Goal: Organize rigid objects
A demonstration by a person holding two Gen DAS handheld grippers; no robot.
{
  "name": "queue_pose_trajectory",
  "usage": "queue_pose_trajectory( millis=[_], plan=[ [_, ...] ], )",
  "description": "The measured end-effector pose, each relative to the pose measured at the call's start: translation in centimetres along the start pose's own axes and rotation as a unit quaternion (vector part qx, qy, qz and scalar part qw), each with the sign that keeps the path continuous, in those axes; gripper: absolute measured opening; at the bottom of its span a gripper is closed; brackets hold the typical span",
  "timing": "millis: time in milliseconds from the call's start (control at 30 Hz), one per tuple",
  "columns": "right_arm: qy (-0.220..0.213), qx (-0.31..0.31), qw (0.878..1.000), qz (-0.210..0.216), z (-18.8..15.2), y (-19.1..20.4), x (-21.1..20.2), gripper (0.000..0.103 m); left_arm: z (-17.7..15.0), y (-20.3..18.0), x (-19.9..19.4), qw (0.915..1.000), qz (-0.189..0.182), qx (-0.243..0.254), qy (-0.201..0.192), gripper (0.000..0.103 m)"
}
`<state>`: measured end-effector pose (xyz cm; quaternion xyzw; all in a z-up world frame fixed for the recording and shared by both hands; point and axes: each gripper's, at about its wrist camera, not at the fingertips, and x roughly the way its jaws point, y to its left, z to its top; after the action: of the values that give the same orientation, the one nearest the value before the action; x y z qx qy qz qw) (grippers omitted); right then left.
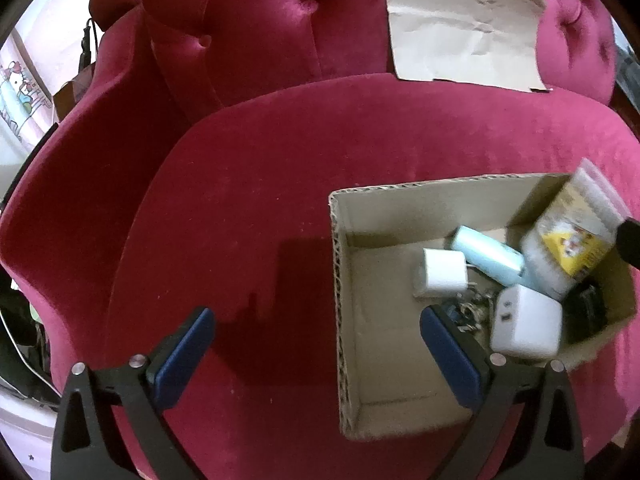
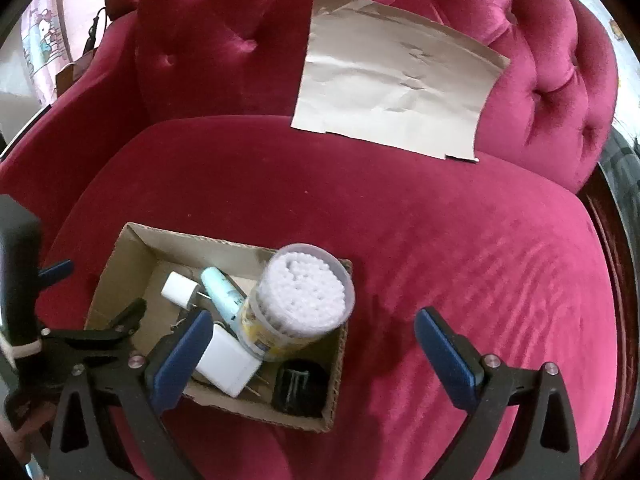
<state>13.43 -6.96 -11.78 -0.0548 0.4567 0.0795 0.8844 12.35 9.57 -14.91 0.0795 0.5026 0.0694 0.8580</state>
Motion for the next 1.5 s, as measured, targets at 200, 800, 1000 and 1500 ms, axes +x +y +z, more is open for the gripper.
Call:
queue_pose_trajectory(
  millis=[200,800,1000,1500],
  plan=[
    [0.003,0.023,1.0,0.012,-0.9,-0.5,-1.3,0.103,0.0,-0.4,-3.1,0.9998,-0.015,-0.002,-0.013,0.103],
    [-0.036,0.048,0.998,0.006,-1.2,-1.7,-9.6,0.103,0.3,-1.9,-11.2,0.9992,-0.03,-0.002,-0.026,0.103],
    [-0.044,0.062,0.997,0.009,-2.5,-1.6,-11.9,0.103,-0.3,-2.4,-13.3,0.9987,-0.035,-0.014,-0.036,0.103],
    [-0.051,0.061,0.997,0.002,-4.9,-1.0,-14.4,0.103,-2.4,-2.9,-15.7,0.9974,-0.049,-0.03,-0.043,0.103]
  ],
)
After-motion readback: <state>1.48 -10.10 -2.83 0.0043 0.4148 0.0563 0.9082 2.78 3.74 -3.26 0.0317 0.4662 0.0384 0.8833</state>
